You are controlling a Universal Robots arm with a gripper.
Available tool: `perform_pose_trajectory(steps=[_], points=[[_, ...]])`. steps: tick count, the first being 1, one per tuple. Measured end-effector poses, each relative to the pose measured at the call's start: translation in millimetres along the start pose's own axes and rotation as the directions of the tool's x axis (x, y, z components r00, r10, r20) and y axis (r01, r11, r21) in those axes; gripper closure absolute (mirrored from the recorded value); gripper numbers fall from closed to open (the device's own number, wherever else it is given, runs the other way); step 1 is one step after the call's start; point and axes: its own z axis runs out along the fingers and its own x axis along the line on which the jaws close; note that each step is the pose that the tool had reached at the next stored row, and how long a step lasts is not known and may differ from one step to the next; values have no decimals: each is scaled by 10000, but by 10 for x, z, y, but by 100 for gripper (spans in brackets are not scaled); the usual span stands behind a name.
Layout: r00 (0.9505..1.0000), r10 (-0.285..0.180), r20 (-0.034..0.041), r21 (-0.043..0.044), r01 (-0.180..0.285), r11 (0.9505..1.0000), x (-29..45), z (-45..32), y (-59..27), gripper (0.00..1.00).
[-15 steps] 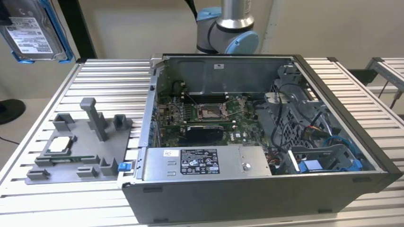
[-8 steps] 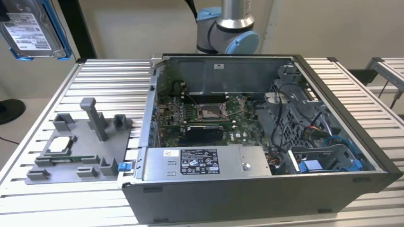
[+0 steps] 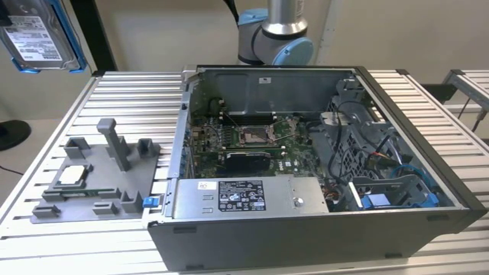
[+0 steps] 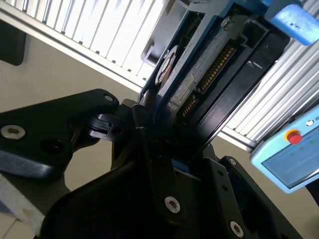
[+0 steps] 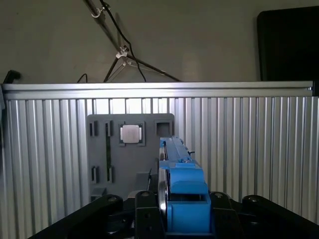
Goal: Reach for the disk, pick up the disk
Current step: 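Pick up the disk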
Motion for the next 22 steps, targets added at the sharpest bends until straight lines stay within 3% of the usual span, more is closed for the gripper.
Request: perform_pose_trajectory(steps=[8,22], points=[[10000,0,0,1,0,10000,-3,-1,-91,100],[10000,1,0,-12,-1,10000,-16,-6,-476,100]])
